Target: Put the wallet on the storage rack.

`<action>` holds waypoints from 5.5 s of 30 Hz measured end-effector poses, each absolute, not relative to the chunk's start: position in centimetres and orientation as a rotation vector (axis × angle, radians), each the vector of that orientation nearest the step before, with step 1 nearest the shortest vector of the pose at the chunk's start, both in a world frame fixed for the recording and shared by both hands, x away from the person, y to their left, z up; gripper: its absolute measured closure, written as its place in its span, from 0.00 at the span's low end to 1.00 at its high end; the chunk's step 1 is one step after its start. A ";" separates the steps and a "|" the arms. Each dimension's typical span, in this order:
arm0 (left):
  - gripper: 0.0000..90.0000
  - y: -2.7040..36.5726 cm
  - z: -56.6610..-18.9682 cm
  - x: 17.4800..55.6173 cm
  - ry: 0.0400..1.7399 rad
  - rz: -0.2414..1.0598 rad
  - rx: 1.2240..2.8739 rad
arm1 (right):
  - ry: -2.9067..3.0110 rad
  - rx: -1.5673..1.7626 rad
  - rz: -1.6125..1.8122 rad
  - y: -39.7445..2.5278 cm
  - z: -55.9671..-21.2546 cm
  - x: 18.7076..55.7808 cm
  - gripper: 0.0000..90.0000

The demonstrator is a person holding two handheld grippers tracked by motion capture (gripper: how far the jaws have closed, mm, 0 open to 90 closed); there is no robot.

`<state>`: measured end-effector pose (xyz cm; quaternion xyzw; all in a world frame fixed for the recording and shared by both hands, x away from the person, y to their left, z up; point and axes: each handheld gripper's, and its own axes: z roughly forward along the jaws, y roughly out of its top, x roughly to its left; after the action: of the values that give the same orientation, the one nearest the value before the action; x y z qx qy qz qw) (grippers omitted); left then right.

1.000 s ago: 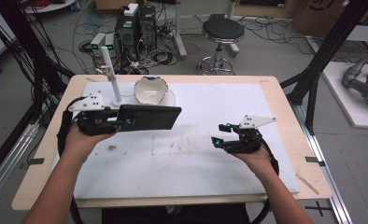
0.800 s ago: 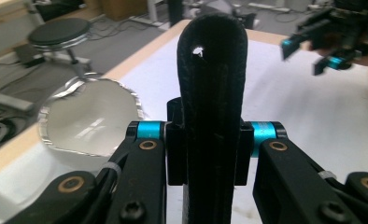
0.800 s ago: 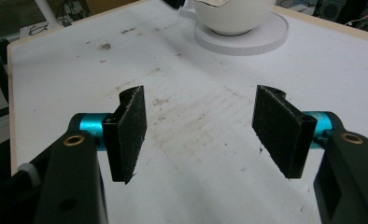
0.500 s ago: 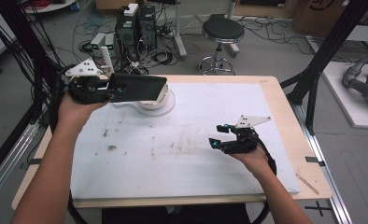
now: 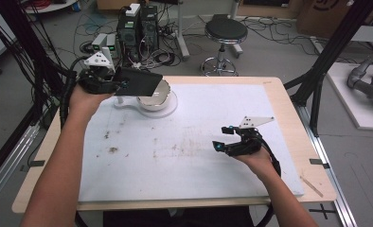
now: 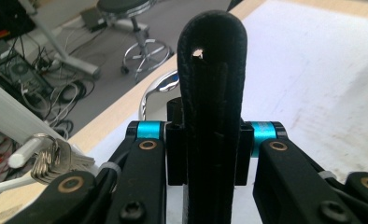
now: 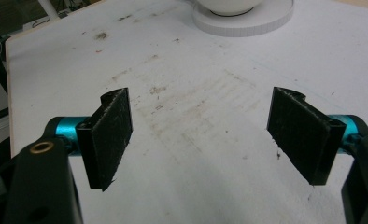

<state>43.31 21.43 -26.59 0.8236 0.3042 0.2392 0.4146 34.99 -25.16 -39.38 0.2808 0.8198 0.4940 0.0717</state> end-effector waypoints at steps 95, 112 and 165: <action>0.38 20.0 -24.7 41.1 0.797 0.754 1.850 | 2.353 0.905 1.545 -27.9 -38.8 35.1 0.24; 0.29 20.9 -28.4 36.6 0.737 0.579 1.826 | 2.220 0.936 1.493 -30.0 -37.7 34.4 0.23; 0.23 18.3 -39.5 32.8 0.650 0.322 1.938 | 2.274 0.981 1.424 -31.0 -39.5 34.4 0.23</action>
<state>32.79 18.35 -39.48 0.8051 0.2699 0.1338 0.5109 34.44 -31.05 -39.51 0.3398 0.7879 0.4936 0.1418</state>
